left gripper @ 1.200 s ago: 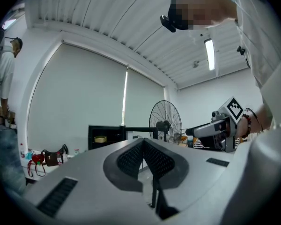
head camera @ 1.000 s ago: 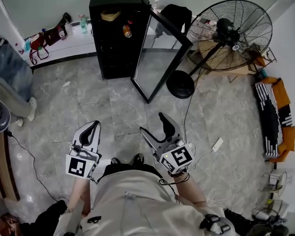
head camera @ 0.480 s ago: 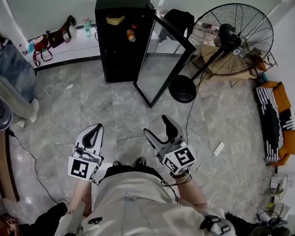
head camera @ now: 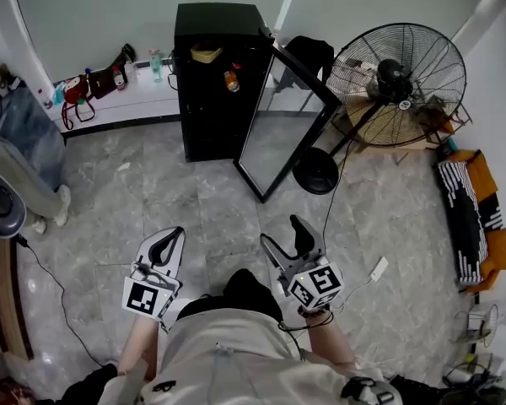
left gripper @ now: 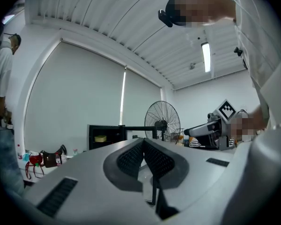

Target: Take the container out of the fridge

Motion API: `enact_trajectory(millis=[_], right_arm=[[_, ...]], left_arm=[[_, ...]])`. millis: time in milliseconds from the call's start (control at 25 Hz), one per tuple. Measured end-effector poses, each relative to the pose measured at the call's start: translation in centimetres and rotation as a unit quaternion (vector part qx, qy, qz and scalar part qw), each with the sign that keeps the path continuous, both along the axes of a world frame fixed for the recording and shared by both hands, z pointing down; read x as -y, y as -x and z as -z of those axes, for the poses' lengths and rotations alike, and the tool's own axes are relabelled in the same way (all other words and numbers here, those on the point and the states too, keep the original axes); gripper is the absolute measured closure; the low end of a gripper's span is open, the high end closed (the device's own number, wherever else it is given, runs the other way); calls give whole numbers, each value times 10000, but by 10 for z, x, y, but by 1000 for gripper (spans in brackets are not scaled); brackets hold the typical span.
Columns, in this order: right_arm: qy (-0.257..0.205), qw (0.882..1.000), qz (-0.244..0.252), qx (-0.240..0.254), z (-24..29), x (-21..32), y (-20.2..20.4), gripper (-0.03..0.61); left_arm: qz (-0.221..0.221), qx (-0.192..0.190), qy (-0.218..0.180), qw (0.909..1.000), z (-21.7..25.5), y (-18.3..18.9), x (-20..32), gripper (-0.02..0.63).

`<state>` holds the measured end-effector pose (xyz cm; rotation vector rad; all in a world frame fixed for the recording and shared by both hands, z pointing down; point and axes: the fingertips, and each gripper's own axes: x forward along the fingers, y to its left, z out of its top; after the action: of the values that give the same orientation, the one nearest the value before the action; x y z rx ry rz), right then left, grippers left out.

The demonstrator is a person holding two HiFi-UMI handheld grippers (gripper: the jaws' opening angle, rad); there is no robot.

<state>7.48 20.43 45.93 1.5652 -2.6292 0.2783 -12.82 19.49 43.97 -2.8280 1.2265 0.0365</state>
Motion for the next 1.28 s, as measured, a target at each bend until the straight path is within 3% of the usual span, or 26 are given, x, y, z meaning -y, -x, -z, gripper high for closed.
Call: enact_trajectory(millis=[320,880,1280], right_arm=[[-1,9998,195,-27,-13,53,5,235],[20,9990,448,-7,7,273,-41,235],[22,9977,683,-3,8,385,-53,235]], left_arm=[[94,20,58,9999,-18,0,47,604],[637,-27,223,9977,-5,-26,245,604],[904,24,254,9956,-7,-40,350,604]])
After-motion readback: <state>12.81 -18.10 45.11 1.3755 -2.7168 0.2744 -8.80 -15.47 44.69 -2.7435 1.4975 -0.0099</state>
